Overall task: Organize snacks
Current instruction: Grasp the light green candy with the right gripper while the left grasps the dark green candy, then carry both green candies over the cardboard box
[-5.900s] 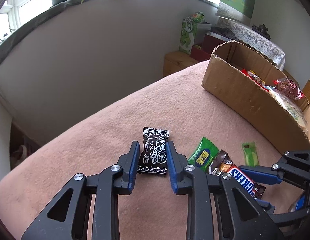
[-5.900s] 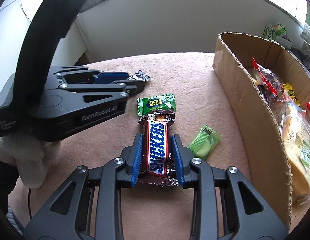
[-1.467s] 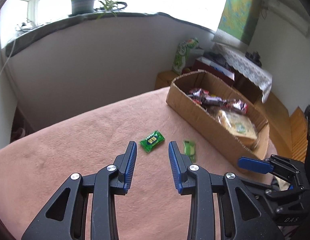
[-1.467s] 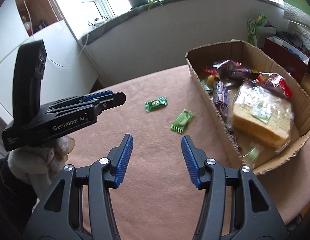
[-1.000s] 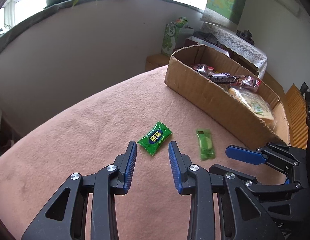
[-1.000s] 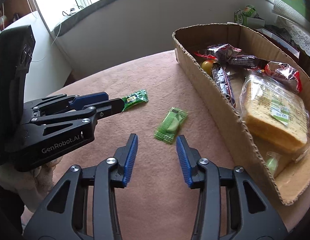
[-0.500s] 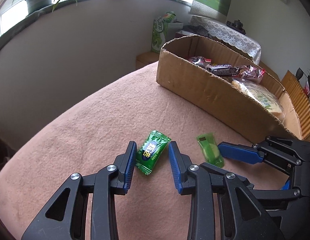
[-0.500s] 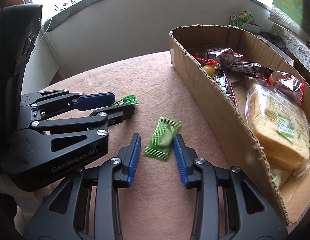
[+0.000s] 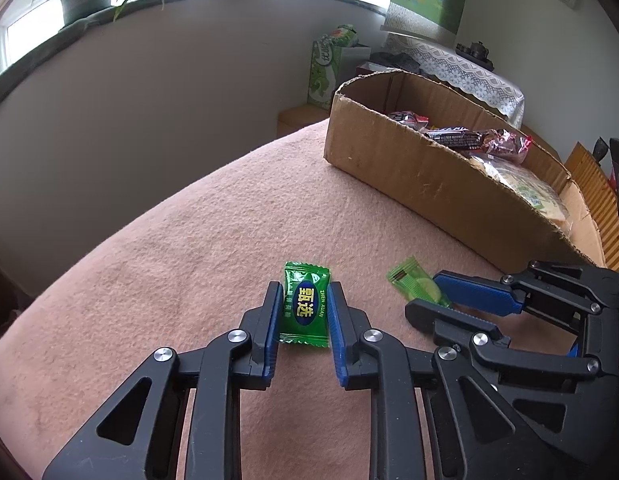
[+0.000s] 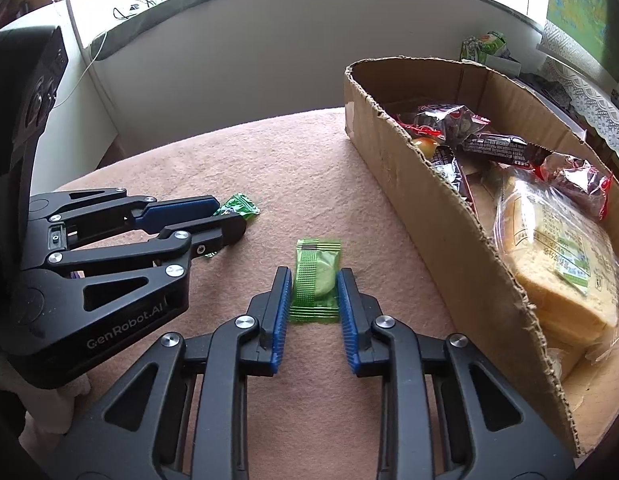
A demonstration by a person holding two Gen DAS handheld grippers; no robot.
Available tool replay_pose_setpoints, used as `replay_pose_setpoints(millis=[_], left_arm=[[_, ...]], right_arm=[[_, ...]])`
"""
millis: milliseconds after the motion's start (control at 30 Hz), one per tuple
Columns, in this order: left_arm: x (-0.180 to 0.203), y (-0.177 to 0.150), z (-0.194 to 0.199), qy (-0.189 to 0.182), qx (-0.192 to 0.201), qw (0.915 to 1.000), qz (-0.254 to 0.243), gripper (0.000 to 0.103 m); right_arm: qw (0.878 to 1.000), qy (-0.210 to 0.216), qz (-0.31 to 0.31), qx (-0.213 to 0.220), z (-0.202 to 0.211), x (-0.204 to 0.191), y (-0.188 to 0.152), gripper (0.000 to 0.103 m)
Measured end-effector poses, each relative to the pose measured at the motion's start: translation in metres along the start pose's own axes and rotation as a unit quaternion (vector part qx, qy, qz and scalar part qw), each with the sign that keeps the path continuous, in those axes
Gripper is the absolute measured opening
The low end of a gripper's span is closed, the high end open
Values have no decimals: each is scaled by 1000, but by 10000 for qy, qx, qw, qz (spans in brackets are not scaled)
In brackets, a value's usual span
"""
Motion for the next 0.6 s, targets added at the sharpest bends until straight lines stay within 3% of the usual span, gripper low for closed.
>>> replay_pose_setpoints(millis=[267,600], left_arm=[[4,-9,6,266,-17,9995,-150,18],[-6,-18,28,225,95,9993,278,18]], right_arm=[[9995,283,-125,51,3,4,-1,23],[9976,642,-52,246,25,0,-8,23]])
Point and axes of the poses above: each gripper's, at about its wrist camera, not at the fingertips, and z roughly against the way its jaws point, x to its right, y to its top, the point moved 10 cm from there along -z, roughly the way its jaws point, and after that the axes turned 11 degrees about -x, right-handed, at the moved point
